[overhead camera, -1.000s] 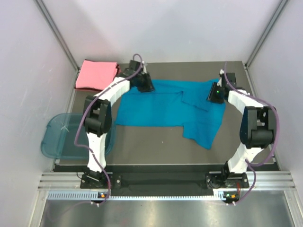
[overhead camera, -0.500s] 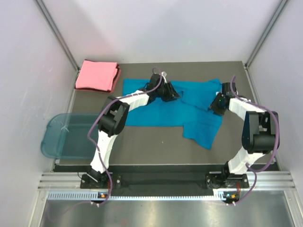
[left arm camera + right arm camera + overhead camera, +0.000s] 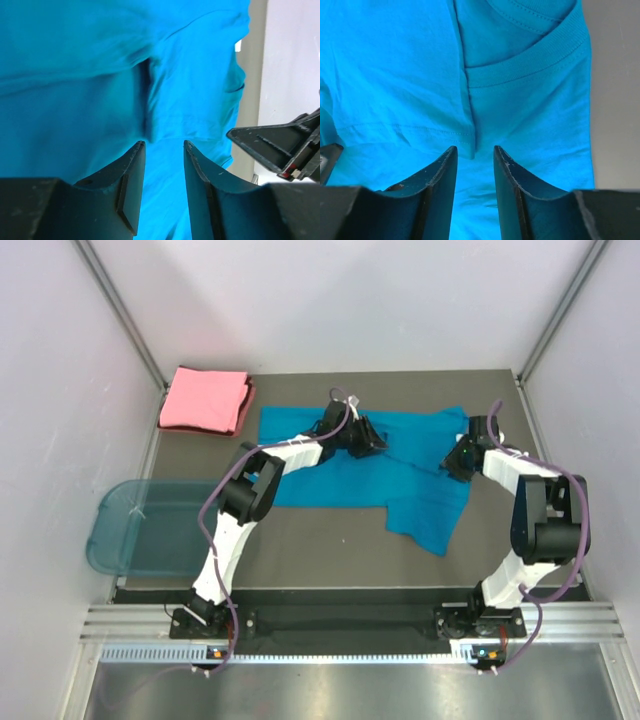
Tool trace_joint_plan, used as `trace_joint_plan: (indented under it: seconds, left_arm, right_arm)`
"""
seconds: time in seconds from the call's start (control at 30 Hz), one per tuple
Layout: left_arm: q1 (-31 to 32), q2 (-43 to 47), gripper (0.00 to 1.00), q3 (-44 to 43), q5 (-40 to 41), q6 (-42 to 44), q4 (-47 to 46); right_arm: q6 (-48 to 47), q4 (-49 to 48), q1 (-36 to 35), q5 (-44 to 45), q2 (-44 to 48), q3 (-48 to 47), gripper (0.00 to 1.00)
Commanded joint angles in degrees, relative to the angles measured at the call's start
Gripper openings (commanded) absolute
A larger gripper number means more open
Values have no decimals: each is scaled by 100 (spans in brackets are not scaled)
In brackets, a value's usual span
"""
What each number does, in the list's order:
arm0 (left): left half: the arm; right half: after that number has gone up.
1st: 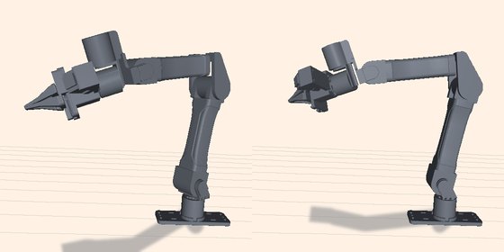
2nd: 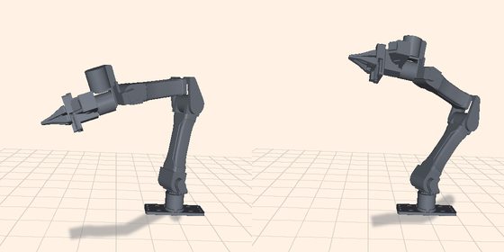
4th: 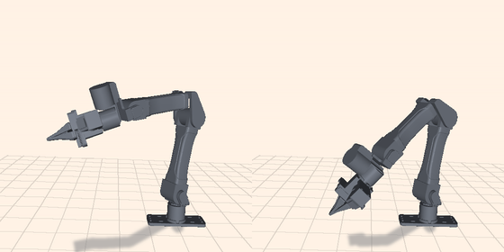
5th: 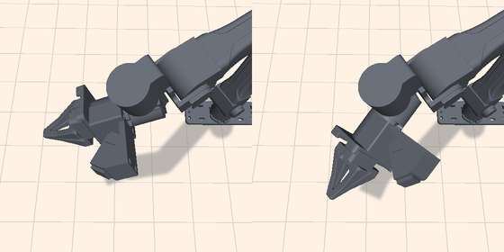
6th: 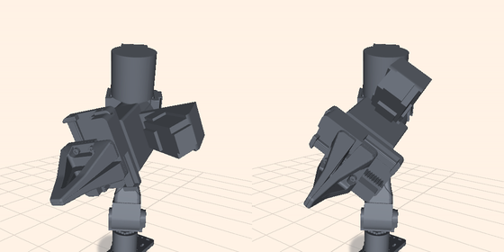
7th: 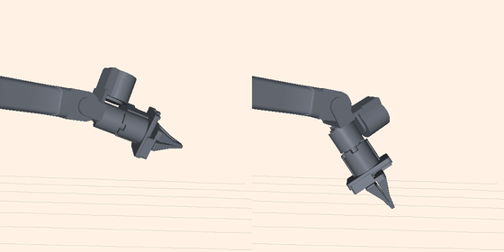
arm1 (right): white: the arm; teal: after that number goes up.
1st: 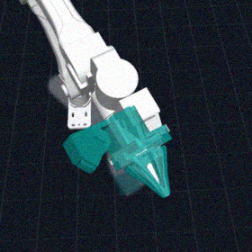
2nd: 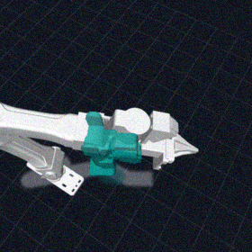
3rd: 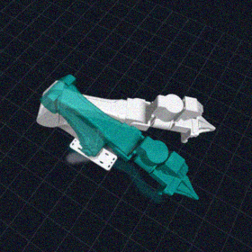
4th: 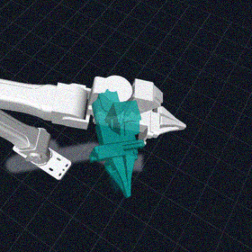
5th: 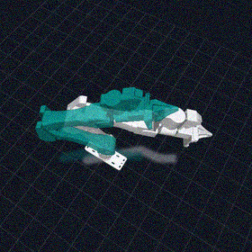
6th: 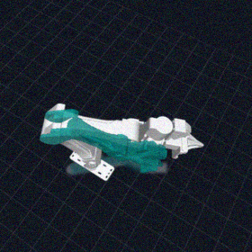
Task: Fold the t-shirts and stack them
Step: Fold the tshirt
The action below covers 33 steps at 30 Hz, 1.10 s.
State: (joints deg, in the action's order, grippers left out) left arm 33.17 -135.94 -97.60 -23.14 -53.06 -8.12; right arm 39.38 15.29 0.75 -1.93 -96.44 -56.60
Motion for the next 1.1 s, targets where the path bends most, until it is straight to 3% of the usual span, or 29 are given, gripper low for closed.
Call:
trace_joint_plan:
  seconds: [0.0, 0.6, 0.8, 0.9, 0.93, 1.07]
  left_arm:
    - [32, -125, 41, -399, -103, 6, -401]
    - [102, -451, 41, -558, -156, -169, -366]
    - [111, -504, 38, -611, -147, -187, -383]
    - [111, -486, 27, -637, -165, -170, -340]
    - [111, -477, 15, -655, -182, -170, -322]
    - [111, -451, 0, -795, -226, -161, -217]
  right_arm:
    - [140, -289, -23, 26, -58, 26, 35]
    - [378, -650, -31, -61, -340, 158, 30]
    - [404, -720, -31, -79, -349, 184, 23]
    - [378, -738, -31, -97, -323, 184, 3]
    - [361, -738, -31, -97, -331, 167, 0]
    - [308, -703, -31, -114, -270, 149, 0]
